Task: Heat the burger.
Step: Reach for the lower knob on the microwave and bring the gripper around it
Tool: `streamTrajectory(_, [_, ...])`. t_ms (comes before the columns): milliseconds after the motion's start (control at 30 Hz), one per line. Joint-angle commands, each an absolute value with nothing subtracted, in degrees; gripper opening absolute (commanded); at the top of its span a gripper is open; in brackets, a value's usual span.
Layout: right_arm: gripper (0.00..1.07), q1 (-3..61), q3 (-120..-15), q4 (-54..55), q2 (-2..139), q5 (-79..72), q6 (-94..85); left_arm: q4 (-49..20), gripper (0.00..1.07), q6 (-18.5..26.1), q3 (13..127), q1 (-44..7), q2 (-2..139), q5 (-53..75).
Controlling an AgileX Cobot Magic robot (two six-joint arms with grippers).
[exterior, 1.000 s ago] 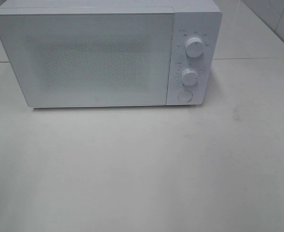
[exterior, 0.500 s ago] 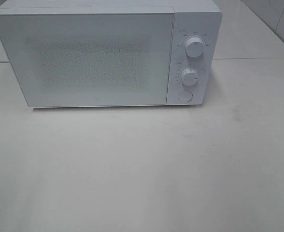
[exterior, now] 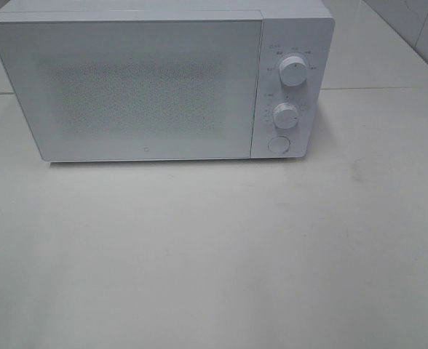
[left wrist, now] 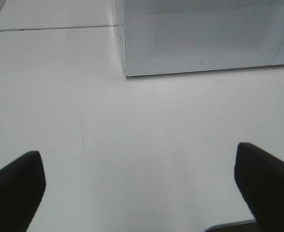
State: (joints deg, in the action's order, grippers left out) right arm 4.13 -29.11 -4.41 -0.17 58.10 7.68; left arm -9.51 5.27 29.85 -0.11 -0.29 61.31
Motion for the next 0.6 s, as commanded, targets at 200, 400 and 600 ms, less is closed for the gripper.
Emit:
streamTrajectory(200, [0.73,4.01,-28.71,-4.64,-1.83,57.24,7.16,-10.14,1.01,5.04,29.62,0.06,-1.6,61.08])
streamTrajectory(400, [0.73,4.01,-28.71,-4.64,-1.83,57.24,7.16,-10.14,1.01,5.04,29.62,0.06,-1.6,61.08])
streamTrajectory(600, [0.73,4.01,-28.71,-4.64,-1.83,57.24,7.16,-10.14,1.01,5.04,29.62,0.06,-1.6,61.08])
